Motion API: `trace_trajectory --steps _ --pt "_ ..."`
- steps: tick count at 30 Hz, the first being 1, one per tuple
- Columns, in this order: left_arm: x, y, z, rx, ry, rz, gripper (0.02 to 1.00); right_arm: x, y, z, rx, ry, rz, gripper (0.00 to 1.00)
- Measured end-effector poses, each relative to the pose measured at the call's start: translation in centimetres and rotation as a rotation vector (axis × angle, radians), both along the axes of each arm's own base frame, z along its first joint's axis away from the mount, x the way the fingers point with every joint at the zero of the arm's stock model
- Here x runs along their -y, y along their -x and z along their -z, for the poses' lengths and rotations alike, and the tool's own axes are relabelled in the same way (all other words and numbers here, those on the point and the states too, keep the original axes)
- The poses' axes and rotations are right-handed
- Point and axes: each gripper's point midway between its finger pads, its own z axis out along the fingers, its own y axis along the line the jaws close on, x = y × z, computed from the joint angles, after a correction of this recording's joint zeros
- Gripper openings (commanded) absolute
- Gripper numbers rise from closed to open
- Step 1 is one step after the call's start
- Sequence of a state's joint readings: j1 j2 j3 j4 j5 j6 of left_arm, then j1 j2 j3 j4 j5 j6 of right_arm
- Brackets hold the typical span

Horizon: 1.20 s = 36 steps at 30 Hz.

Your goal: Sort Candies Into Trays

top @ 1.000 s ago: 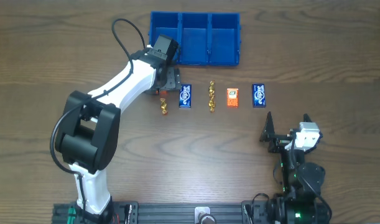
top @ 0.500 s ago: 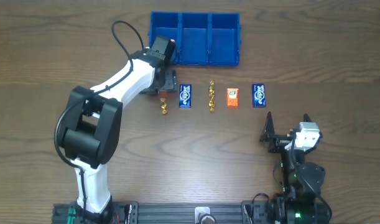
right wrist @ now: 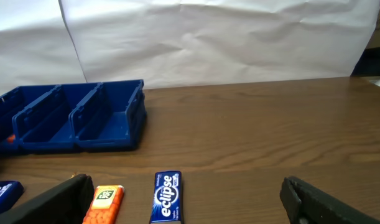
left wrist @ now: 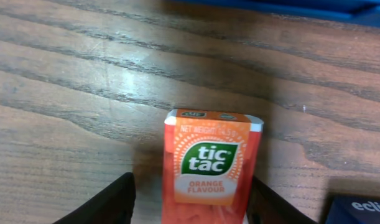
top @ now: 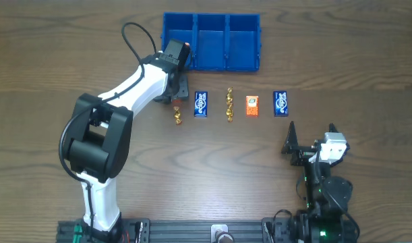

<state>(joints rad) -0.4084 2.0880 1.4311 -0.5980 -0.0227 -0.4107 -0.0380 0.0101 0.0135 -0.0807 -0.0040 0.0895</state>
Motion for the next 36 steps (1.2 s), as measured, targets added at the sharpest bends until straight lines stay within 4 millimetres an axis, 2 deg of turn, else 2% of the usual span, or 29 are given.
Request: trace_trajectory --steps 13,21,24,31,32,34,35,36 --pt "0.6 -0.3 0.2 0.005 0.027 0.024 0.294 0.0 0.0 0.0 0.0 0.0 0.0 0.998" --pt "0.8 0.0 -0.5 -0.041 0.02 0.028 0.272 0.0 0.0 0.0 0.0 0.0 0.0 0.998" --pt "1.9 -1.5 -3.2 -0.01 0.021 0.038 0.279 0.0 0.0 0.0 0.0 0.0 0.0 0.998" --pt "5.4 -7.5 -15.1 0.267 0.075 0.075 0.29 0.0 0.0 0.0 0.0 0.0 0.0 0.998" --pt "5.5 -8.3 -16.8 0.311 0.084 0.078 0.29 0.0 0.0 0.0 0.0 0.0 0.0 0.998" --pt "5.0 -9.3 -18.9 0.364 0.089 0.075 0.29 0.0 0.0 0.0 0.0 0.0 0.0 0.998" --pt "4.6 -9.7 -19.6 0.385 0.088 0.067 0.292 0.0 0.0 0.0 0.0 0.0 0.0 0.998" --pt "3.3 -10.5 -20.1 0.405 0.074 0.048 0.292 0.0 0.0 0.0 0.0 0.0 0.0 0.998"
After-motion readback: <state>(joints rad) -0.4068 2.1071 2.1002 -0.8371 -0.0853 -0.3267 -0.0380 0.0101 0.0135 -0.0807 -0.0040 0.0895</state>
